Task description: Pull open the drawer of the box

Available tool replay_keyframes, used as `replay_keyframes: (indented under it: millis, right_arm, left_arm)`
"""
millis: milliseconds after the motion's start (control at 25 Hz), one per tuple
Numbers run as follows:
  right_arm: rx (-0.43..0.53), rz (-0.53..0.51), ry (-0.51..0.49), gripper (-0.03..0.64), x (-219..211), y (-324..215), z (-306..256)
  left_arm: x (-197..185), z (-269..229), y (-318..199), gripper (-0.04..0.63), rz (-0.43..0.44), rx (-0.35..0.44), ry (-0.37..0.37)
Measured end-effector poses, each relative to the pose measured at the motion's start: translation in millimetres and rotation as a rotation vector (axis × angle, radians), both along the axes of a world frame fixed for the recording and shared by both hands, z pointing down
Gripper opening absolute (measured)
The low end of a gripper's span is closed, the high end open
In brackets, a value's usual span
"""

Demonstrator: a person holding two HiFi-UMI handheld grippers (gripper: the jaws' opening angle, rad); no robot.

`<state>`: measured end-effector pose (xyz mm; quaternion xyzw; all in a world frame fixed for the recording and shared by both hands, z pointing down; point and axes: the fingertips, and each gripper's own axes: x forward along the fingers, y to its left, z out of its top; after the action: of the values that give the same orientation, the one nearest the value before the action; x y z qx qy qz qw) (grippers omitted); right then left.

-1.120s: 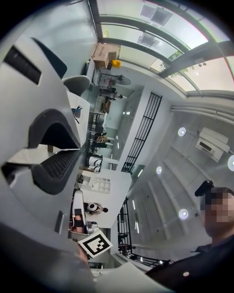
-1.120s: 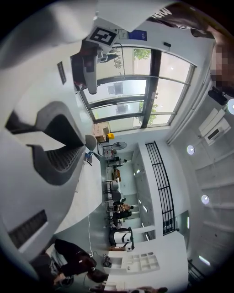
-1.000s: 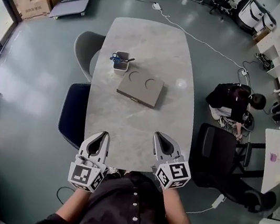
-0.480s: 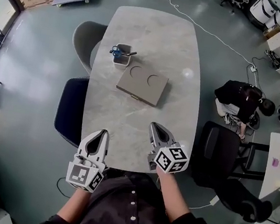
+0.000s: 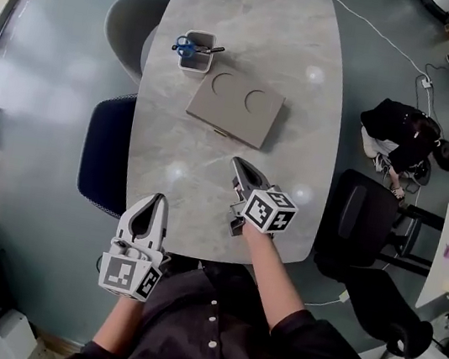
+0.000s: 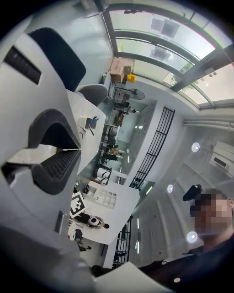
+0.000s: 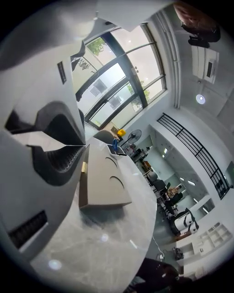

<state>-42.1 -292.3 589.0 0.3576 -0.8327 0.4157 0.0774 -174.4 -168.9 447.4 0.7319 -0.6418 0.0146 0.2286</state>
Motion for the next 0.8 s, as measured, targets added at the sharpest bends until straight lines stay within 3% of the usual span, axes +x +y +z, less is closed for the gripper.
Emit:
replay_keyframes:
  millis: [320,480,560,680,800]
  right_arm:
    - [-0.142,0.046,-0.08,0.003,-27.4,-32.3,60.2]
    - [-0.244,0.109,-0.156,0.074,-37.8,-45.2,84.9]
    - [-0.267,0.137,-0.17,0.074,-38.8,-51.4,94.8]
    - [-0.31,0.188,-0.199,0.074,-37.8,-56.1,107.2]
    - [-0.358,0.25,-0.29,0.074,-37.4,-59.3,111.2]
  left_arm:
    - [-6.5,32.7,1.7,0.018,-0.035,-0.083,0.08]
    - [-3.6,50.6,5.4,0.018,-0.024,-0.106,0.106]
    - [-2.0,60.5,7.1,0.018,-0.02,-0.119,0.094]
    - [5.7,67.6,9.6,0.018,0.012,-0.12,0.009]
    - [18.8,72.1,12.1,0.018,0.051,-0.121,0.009]
